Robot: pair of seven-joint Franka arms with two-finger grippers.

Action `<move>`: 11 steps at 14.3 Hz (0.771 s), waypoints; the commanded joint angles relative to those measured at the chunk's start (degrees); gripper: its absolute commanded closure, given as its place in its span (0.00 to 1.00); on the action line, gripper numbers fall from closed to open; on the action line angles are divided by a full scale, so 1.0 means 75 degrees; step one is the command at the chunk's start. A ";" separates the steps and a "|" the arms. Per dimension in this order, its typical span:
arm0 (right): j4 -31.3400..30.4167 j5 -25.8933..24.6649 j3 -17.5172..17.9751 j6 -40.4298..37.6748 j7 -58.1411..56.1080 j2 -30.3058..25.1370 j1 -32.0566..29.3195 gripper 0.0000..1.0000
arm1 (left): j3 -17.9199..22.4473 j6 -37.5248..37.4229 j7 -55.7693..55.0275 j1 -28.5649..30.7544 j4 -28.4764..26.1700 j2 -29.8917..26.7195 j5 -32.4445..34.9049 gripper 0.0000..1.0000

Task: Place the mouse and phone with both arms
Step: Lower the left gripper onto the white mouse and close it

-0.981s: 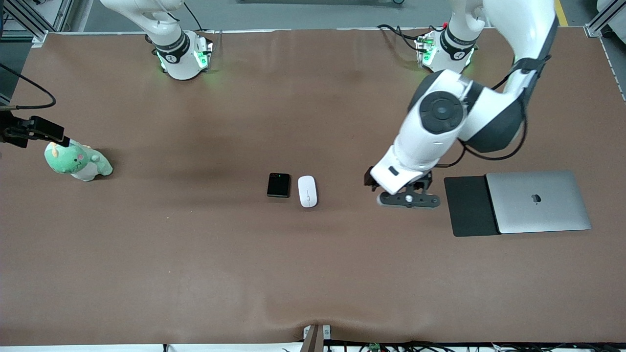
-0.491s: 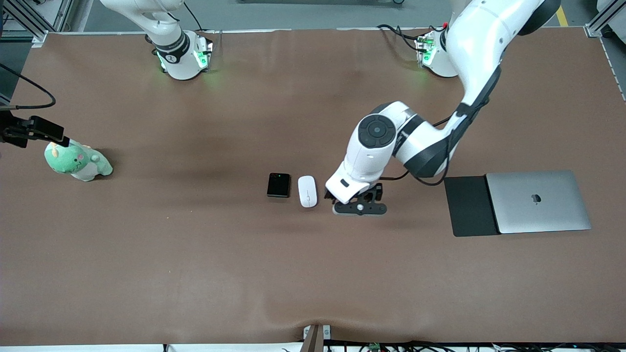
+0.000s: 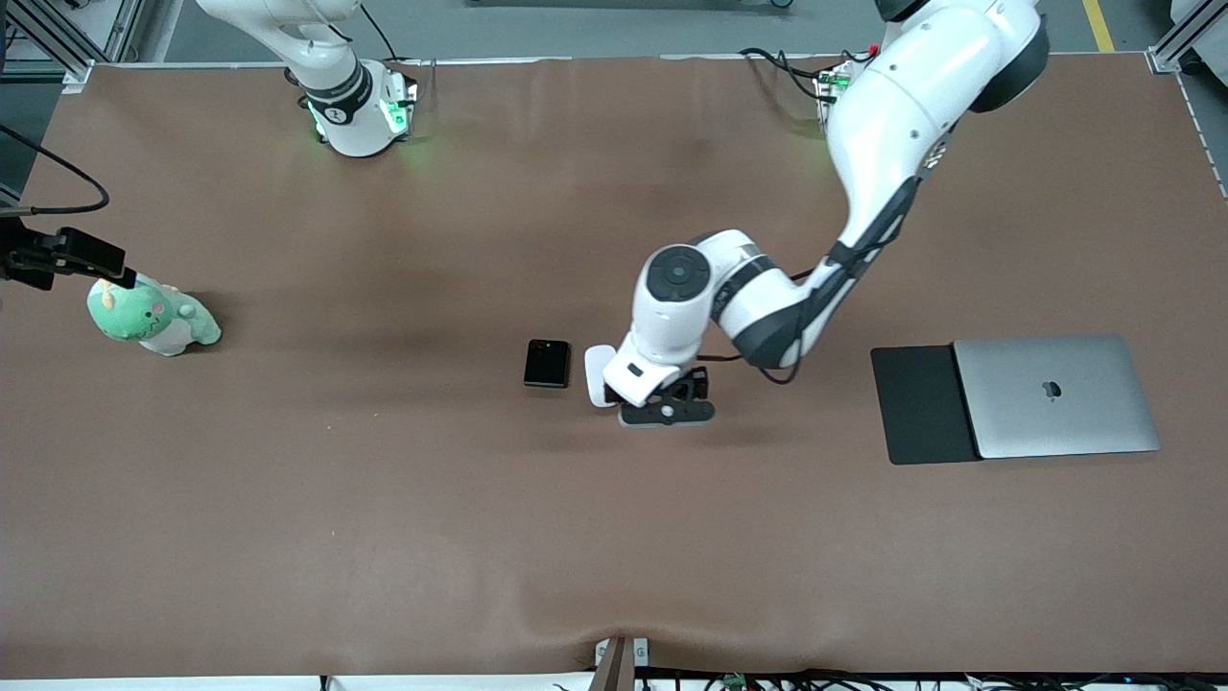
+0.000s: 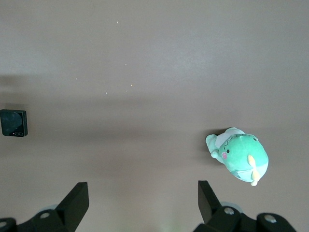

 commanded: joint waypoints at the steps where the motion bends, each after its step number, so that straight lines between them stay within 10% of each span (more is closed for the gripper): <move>1: 0.0214 0.0031 0.0078 -0.0067 -0.0051 0.0161 -0.0155 0.00 | 0.0007 0.0074 -0.0778 -0.0287 0.0453 0.0400 0.0373 0.00; 11: 0.0249 0.0008 0.0090 -0.0079 -0.0016 0.0150 -0.0097 0.00 | 0.0031 0.0613 -0.2549 -0.0675 0.0852 0.1338 0.1229 0.00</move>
